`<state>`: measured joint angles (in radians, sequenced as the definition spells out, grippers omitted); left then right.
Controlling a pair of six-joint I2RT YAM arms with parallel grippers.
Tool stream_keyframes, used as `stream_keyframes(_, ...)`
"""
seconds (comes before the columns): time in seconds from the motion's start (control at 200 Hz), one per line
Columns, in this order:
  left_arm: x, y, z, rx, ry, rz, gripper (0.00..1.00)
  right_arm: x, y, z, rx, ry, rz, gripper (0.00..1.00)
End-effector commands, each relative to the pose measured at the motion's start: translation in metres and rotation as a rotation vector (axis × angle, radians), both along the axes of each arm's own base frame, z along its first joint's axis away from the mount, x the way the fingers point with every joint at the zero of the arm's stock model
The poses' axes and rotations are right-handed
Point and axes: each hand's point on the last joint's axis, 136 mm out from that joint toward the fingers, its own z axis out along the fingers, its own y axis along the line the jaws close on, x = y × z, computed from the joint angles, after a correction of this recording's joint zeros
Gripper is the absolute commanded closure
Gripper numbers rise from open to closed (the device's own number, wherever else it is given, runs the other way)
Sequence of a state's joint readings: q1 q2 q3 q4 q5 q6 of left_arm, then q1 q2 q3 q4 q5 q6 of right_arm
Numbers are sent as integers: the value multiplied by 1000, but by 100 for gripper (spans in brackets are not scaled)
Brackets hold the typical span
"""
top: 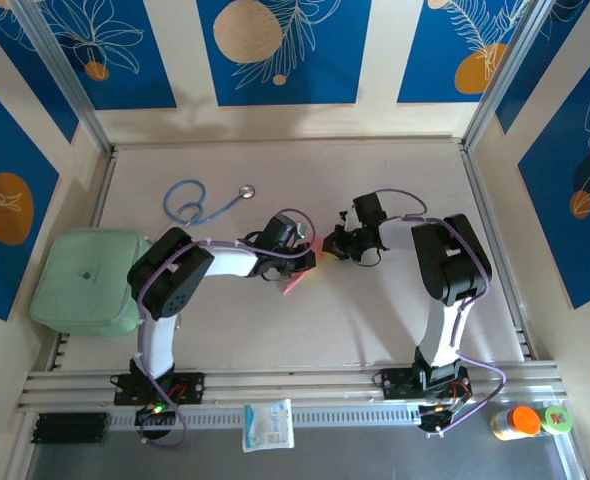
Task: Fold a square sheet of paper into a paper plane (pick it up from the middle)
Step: Fold the wing for the fifth time at the center of the table.
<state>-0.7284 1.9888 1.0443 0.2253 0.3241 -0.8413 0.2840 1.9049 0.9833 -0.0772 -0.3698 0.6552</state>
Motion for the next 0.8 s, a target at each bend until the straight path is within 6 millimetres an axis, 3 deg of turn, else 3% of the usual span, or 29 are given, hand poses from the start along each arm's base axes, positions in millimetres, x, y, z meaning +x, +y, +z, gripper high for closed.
stream_keyframes(0.0,-48,48,-67,201,229,35,100,21,-35,-18,-72,-21,-101,90)
stream_keyframes(0.24,-48,46,-65,179,225,30,100,46,-68,-16,-102,-1,-224,89)
stream_keyframes(0.35,-44,38,-56,151,202,8,100,54,-71,4,-93,-40,-239,89)
stream_keyframes(0.53,-35,28,-38,124,162,-18,100,39,-50,46,-55,-125,-173,89)
stream_keyframes(0.795,-22,11,-13,55,117,-35,100,-2,4,29,27,-34,-56,90)
